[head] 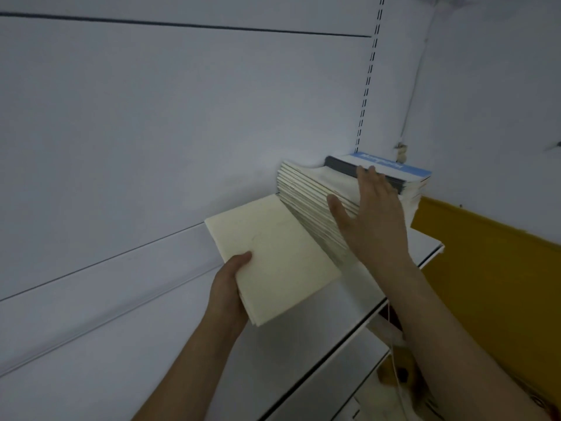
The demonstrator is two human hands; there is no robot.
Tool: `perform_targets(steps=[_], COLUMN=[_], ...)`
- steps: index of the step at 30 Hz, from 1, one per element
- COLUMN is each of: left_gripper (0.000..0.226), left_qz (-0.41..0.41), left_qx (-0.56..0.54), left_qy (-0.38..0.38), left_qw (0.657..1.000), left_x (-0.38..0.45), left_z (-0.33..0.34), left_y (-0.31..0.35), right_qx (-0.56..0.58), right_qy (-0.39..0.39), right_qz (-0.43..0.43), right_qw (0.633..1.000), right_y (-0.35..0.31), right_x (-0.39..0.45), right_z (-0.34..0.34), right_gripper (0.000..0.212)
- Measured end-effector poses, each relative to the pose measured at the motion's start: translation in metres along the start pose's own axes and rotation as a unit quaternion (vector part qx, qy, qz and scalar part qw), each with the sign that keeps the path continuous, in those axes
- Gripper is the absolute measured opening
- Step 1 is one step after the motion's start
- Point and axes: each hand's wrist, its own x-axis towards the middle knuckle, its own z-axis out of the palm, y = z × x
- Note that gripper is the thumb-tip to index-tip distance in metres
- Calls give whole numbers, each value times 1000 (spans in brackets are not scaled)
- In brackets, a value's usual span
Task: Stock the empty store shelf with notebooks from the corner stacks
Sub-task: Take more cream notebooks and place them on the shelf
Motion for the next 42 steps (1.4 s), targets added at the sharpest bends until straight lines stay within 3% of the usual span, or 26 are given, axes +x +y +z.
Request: perform_targets(steps=[2, 3, 5, 8, 11, 13, 16, 20, 25, 28, 30, 34, 36, 37, 40, 42], left_gripper=[32, 29, 30, 38, 38, 56, 92, 62, 38, 44, 45, 39, 42, 52, 111, 127], left_qz=[-1, -2, -2, 4, 12, 19, 31, -9, -4, 43, 68, 126, 178, 192, 211, 229], left_qx=[3, 5, 4, 3, -1, -8, -16, -16, 5, 78, 146, 282, 351, 384, 523, 582], left_qy=[-3, -6, -12, -18, -15, -17, -35, -31, -27, -24, 7, 121, 187, 199, 144, 158], left_qw=[1000, 1000, 1000, 1000, 1000, 1000, 999, 999, 1000, 996, 987, 943, 900, 881, 813, 764], left_x=[-1, -1, -2, -3, -3, -1, -3, -7, -11, -20, -33, -61, -80, -93, -139, -166], left_z=[-1, -1, -1, 0, 2, 5, 9, 4, -1, -9, -15, -22, -37, -46, -76, -94], left_y=[-2, -2, -2, -2, -4, -5, -3, 0, 21, 38, 43, 39, 42, 46, 47, 43], right_qx=[35, 69, 74, 17, 30, 29, 35, 92, 143, 223, 274, 485, 529, 544, 594, 611], right_qy=[-67, -52, 48, 156, 225, 227, 181, -3, -89, -181, -228, -240, -230, -234, -262, -303], right_qz=[41, 41, 3, -35, -74, -116, -197, -263, -125, -28, 4, 123, 124, 116, 116, 121], right_qw=[996, 995, 996, 987, 971, 966, 963, 960, 978, 957, 934, 832, 808, 798, 751, 721], right_y=[13, 17, 17, 5, -10, -24, -44, -51, -33, -35, -48, -80, -99, -110, -150, -179], right_x=[7, 5, -8, -22, -33, -54, -99, -127, -77, -37, -18, -16, -21, -22, -25, -38], right_z=[4, 7, 10, 9, -5, -8, 17, 47, 35, 27, 27, 57, 73, 79, 88, 93], right_gripper=[64, 54, 38, 33, 34, 36, 34, 45, 53, 69, 69, 40, 29, 28, 29, 25])
